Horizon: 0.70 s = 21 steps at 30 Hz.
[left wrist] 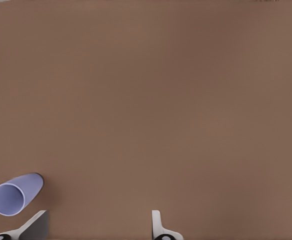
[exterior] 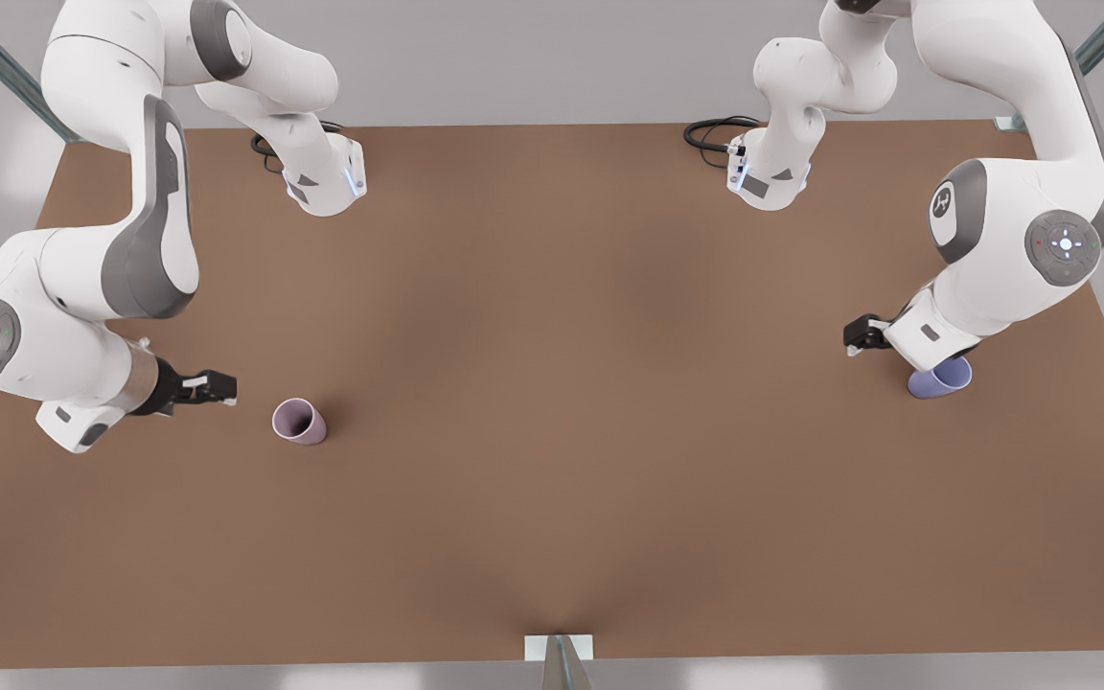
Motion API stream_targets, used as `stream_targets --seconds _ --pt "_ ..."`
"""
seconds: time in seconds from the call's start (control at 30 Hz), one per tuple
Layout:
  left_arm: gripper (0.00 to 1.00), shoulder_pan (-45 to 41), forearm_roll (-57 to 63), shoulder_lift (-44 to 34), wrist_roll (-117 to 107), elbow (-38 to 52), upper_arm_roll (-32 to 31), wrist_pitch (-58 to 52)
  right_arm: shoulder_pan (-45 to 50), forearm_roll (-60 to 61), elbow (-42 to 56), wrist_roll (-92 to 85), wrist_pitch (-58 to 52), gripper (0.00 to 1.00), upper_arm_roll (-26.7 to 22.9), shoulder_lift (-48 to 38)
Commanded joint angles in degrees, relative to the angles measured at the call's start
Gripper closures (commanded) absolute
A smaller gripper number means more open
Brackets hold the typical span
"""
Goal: Stack the cups, with the pink cup at the bottom and the purple cup at the top
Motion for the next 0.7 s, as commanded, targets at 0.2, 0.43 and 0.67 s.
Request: stream_targets --seconds 0.2,0.43,0.67 --pt "0.0 0.26 -0.19 1.27 1.73 0.04 0.56 -1.04 -0.46 0.28 0.31 -10.03 4.37 0.0 0.0 3.71" --pt "0.0 0.26 -0.72 2.06 2.25 -0.05 0.39 -3.94 -0.81 3.71 -3.73 -8.1 15.9 0.0 0.0 12.33" --pt "0.0 0.26 -0.63 2.59 2.25 -0.31 0.47 -4.12 -1.16 6.52 -17.09 -1.07 20.11 0.0 -0.09 8.2"
